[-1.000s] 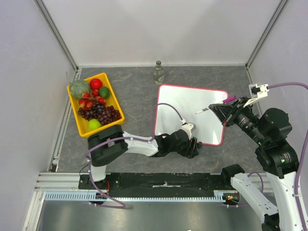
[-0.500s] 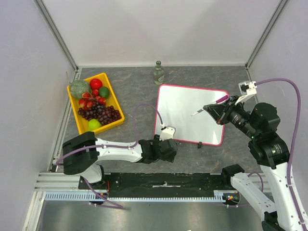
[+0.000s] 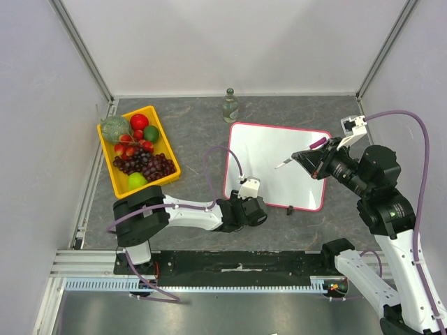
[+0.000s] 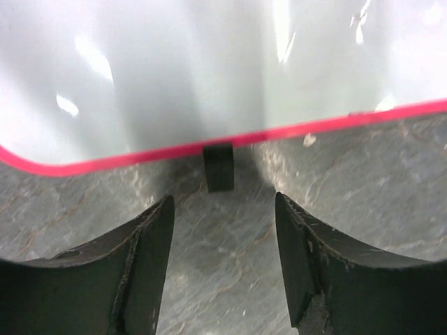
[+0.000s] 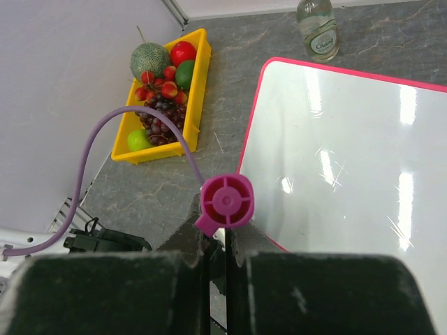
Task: Write a sentence on the whiteboard
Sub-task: Move the whiteboard stand to the center of the board.
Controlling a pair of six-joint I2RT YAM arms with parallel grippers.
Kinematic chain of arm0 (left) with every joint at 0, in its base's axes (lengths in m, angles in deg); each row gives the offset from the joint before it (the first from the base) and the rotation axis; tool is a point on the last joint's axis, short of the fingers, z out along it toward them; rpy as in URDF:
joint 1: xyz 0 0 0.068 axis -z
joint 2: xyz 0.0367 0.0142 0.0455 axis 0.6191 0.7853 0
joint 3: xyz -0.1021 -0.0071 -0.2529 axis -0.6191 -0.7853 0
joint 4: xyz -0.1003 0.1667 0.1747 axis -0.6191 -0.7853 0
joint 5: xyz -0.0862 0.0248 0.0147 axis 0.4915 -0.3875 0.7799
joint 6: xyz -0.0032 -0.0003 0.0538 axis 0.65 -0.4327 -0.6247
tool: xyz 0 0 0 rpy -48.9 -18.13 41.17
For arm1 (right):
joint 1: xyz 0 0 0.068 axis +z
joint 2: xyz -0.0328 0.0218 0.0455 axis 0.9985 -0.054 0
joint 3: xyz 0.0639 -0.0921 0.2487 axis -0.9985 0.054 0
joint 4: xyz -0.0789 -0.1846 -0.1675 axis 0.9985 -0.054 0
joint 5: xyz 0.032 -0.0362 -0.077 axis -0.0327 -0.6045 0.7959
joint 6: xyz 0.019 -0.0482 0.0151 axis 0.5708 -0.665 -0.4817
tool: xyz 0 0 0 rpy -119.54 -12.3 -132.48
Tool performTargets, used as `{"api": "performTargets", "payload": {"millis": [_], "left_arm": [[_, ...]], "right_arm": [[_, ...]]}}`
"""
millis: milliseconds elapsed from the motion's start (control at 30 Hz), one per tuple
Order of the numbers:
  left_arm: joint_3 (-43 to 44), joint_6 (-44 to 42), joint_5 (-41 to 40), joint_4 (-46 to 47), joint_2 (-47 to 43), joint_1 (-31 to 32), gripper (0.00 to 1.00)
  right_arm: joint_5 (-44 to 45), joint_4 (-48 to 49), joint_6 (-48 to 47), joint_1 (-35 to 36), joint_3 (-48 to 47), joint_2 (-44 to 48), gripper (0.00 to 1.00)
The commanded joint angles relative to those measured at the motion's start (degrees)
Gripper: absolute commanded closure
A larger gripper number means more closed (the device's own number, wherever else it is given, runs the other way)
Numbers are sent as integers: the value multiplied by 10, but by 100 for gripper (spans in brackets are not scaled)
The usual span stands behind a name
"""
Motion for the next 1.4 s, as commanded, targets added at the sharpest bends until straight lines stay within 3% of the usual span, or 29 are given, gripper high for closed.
{"api": "performTargets", "payload": {"millis": [0, 133, 333, 633, 933, 967, 1133, 1367], "left_arm": [[8, 26, 9, -3, 54, -20, 36], [17, -1, 10, 17, 73, -24, 45], [14, 2, 26, 14, 79, -22, 78], [-37, 124, 7, -93, 17, 5, 96], [-52, 260, -12, -227, -35, 63, 98], [-45, 314, -12, -267, -30, 82, 98], [-52, 410, 2, -337, -20, 112, 98], [-42, 449, -1, -374, -5, 150, 97]], "right_arm": [[-10, 20, -8, -1, 1, -1, 100], [-11, 22, -12, -1, 3, -4, 100], [-12, 22, -15, -1, 10, -4, 100], [-16, 27, -16, -1, 21, 2, 100], [-21, 30, -15, -1, 53, 18, 100], [-25, 31, -13, -1, 62, 23, 100], [-29, 30, -10, -1, 79, 38, 100], [-34, 33, -9, -1, 99, 49, 100]]}}
